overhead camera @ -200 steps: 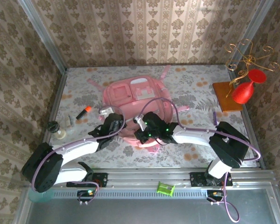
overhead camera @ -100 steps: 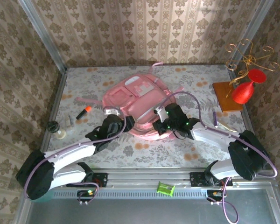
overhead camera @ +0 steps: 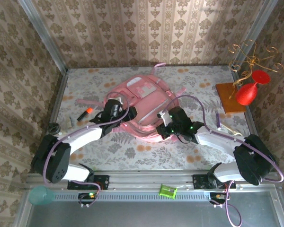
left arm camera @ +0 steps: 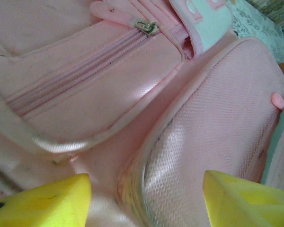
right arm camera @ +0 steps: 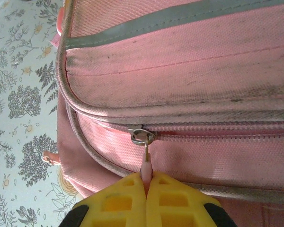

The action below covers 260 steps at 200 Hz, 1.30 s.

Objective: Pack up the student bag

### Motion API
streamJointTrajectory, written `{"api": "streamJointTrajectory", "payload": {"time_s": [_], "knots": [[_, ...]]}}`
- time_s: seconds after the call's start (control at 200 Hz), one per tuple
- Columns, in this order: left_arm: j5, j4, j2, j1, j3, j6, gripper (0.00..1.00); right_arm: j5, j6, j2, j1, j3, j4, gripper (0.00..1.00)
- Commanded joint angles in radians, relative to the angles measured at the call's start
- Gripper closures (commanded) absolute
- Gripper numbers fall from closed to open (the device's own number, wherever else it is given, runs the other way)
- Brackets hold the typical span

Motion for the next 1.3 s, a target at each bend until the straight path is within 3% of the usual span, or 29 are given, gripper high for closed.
{"api": "streamJointTrajectory", "payload": {"time_s": [0.0,0.115,0.365,0.77,1.295], "knots": [[0.069,0.017,0.056,-0.01,0.025,0.006,0.43,-0.002,-0.001,-0.009,0.002,0.001,0.002,1.0],[0.088,0.07,0.095,-0.035,0.018,-0.014,0.56,-0.01,0.014,-0.012,0.008,-0.004,0.01,1.0],[0.059,0.144,0.106,-0.053,-0.017,-0.066,1.0,0.027,0.046,-0.028,0.06,-0.013,0.0,1.0],[-0.127,0.17,0.034,-0.081,-0.089,-0.178,1.0,0.085,0.133,-0.019,0.162,-0.03,0.062,1.0],[-0.158,0.197,-0.034,-0.118,-0.114,-0.242,1.0,0.193,0.261,0.179,0.312,0.077,0.203,1.0]]}}
